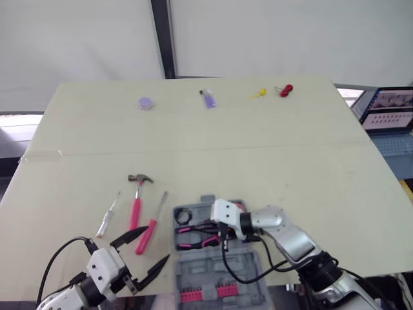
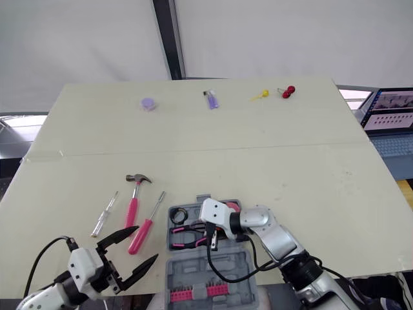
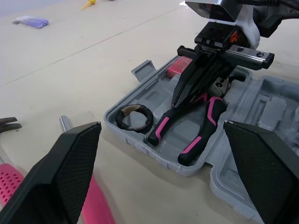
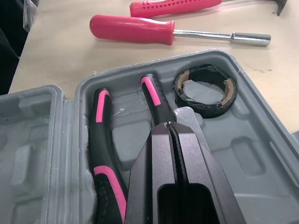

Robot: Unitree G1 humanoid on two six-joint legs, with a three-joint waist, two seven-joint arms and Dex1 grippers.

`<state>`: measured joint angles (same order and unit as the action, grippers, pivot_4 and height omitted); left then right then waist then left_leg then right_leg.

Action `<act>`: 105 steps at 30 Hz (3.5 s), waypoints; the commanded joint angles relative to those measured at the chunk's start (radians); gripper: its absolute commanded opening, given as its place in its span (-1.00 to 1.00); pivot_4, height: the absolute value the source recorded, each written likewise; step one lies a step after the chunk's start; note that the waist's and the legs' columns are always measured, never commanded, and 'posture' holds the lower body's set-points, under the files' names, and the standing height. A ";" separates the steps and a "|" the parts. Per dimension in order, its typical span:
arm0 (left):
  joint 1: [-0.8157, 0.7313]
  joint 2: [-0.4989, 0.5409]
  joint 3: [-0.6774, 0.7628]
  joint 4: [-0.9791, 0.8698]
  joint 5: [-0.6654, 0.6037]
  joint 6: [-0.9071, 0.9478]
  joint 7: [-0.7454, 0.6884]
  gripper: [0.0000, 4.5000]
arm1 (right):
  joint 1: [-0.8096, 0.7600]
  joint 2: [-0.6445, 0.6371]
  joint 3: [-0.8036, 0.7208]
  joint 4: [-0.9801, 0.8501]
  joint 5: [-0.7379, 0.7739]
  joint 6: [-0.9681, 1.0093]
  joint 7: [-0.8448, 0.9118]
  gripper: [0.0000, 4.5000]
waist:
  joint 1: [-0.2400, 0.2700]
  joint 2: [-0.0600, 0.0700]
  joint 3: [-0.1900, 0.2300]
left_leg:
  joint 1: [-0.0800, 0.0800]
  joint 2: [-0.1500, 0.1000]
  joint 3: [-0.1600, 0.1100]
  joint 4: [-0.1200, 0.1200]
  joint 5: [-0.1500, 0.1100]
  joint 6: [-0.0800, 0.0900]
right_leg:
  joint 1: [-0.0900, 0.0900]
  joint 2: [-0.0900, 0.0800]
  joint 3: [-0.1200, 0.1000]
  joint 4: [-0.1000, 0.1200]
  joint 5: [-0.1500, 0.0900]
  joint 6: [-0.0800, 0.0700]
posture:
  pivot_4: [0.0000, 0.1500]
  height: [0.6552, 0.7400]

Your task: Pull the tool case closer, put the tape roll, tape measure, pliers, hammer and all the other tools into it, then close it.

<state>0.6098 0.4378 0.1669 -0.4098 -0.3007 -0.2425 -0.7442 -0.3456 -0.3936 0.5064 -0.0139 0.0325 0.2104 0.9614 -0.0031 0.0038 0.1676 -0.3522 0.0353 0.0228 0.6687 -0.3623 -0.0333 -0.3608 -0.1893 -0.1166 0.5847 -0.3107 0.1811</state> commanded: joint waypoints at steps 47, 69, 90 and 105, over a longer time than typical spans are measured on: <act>-0.395 0.197 0.545 0.649 0.013 0.366 0.456 1.00 | 0.209 -0.420 -0.913 0.606 0.273 -0.187 -0.091 0.97 | -0.001 -0.001 -0.008 | 0.012 0.008 0.014 -0.006 -0.004 -0.002 | 0.001 0.003 0.000 0.000 -0.001 -0.003 | 1.00 1.00; -0.384 0.304 0.238 0.191 -0.144 0.492 -0.015 1.00 | 0.225 -0.498 -0.703 0.124 0.378 0.142 0.174 0.97 | 0.003 0.002 -0.005 | 0.013 0.010 0.016 -0.005 -0.004 -0.003 | 0.001 0.004 0.000 0.001 -0.001 -0.004 | 1.00 1.00; -0.390 0.467 -0.232 -0.038 -0.048 0.768 -0.196 -0.98 | 0.146 -0.567 -0.223 -0.266 0.151 0.250 0.285 -1.00 | 0.004 0.003 -0.002 | 0.012 0.010 0.016 -0.004 -0.005 -0.003 | -0.001 0.005 0.001 0.001 -0.001 -0.004 | 1.00 1.00; -0.405 0.349 -0.376 -0.014 0.115 0.708 -0.074 -0.98 | 0.114 -0.541 -0.121 -0.294 0.074 0.268 0.277 -1.00 | 0.016 0.004 -0.002 | 0.012 0.010 0.016 -0.003 -0.005 -0.003 | 0.000 0.005 0.001 0.001 0.000 -0.005 | 1.00 1.00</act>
<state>0.2082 0.7984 -0.2003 -0.4175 -0.2000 0.4776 -0.8391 -0.2250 -0.9392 0.3840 -0.2841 0.1120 0.4845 1.2327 0.0129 0.0073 0.1657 -0.3406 0.0454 0.0390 0.6662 -0.3669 -0.0364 -0.3610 -0.1845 -0.1158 0.5856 -0.3106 0.1757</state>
